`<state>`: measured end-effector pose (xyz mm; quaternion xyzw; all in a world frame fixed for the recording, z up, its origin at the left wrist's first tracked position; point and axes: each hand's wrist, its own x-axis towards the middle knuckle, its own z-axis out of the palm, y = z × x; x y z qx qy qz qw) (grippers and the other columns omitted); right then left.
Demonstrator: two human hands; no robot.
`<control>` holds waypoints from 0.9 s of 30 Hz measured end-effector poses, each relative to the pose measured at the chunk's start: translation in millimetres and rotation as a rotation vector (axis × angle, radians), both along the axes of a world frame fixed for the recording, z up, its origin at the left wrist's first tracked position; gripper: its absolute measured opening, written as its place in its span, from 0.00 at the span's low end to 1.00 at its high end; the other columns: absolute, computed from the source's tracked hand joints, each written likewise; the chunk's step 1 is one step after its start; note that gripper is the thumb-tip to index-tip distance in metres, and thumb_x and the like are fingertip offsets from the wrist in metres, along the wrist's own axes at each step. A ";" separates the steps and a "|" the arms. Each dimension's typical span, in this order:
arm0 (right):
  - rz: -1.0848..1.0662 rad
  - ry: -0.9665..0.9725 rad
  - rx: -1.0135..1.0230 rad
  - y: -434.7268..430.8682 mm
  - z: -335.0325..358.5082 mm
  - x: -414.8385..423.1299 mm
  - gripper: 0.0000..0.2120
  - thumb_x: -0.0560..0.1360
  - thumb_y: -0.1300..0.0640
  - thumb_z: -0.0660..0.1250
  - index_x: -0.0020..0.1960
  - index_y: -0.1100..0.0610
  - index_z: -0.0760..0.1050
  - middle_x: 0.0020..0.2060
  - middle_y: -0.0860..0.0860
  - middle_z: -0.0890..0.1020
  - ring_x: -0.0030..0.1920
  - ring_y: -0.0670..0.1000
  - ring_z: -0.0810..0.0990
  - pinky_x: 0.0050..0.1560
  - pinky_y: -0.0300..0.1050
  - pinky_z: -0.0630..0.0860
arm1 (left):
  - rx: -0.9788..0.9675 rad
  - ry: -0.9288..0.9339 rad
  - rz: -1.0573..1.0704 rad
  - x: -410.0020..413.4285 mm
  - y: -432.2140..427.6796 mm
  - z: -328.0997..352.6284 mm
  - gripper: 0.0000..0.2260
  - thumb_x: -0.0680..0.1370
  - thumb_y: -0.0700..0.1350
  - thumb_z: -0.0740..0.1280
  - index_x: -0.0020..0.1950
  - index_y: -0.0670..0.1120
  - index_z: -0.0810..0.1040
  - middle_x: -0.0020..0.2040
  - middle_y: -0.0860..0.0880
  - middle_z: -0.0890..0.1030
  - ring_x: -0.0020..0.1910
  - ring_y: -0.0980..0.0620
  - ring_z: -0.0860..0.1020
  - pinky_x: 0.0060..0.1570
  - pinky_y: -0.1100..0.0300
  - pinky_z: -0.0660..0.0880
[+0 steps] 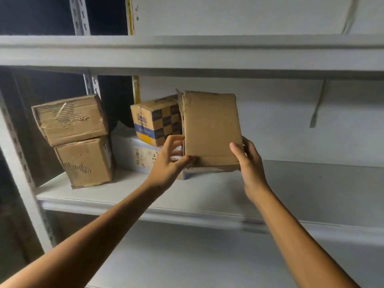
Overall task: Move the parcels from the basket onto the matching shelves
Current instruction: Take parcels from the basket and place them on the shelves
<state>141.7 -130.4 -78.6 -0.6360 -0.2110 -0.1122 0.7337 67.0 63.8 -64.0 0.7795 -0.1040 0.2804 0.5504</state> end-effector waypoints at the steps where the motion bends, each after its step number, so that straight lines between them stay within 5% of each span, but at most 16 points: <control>1: -0.016 0.025 0.000 -8.3 -2.3 -4.3 0.25 0.71 0.43 0.70 0.67 0.41 0.71 0.56 0.42 0.81 0.56 0.44 0.80 0.51 0.41 0.75 | -0.005 0.006 -0.040 1.6 -3.5 -3.3 0.22 0.70 0.52 0.69 0.62 0.51 0.69 0.60 0.52 0.77 0.57 0.52 0.77 0.54 0.54 0.77; 6: -0.112 0.089 0.003 -55.3 -22.0 -28.7 0.26 0.66 0.45 0.71 0.64 0.40 0.73 0.53 0.43 0.83 0.52 0.44 0.82 0.48 0.41 0.78 | -0.035 0.025 -0.198 13.9 -38.8 -22.3 0.17 0.70 0.50 0.69 0.57 0.54 0.71 0.55 0.55 0.80 0.49 0.61 0.78 0.43 0.68 0.75; 10: -0.232 0.099 0.020 -103.4 -37.7 -52.8 0.20 0.71 0.52 0.72 0.61 0.40 0.73 0.55 0.46 0.82 0.50 0.44 0.83 0.42 0.36 0.77 | -0.063 0.048 -0.318 23.7 -89.4 -36.7 0.18 0.69 0.49 0.70 0.57 0.53 0.71 0.58 0.53 0.78 0.57 0.57 0.76 0.48 0.61 0.74; 17: -0.461 0.159 0.089 -219.2 -45.6 -116.5 0.16 0.75 0.53 0.70 0.59 0.39 0.74 0.55 0.48 0.81 0.50 0.44 0.82 0.37 0.36 0.77 | -0.035 0.056 -0.572 17.8 -215.7 -42.2 0.26 0.70 0.49 0.67 0.68 0.52 0.66 0.61 0.54 0.76 0.55 0.59 0.75 0.47 0.70 0.72; 27: -0.760 0.200 0.128 -403.7 -80.5 -249.0 0.22 0.72 0.56 0.72 0.60 0.39 0.71 0.58 0.50 0.78 0.56 0.48 0.80 0.51 0.49 0.79 | 0.070 0.184 -0.978 -39.7 -430.7 -71.9 0.34 0.64 0.57 0.73 0.66 0.54 0.66 0.63 0.53 0.74 0.59 0.57 0.74 0.47 0.69 0.73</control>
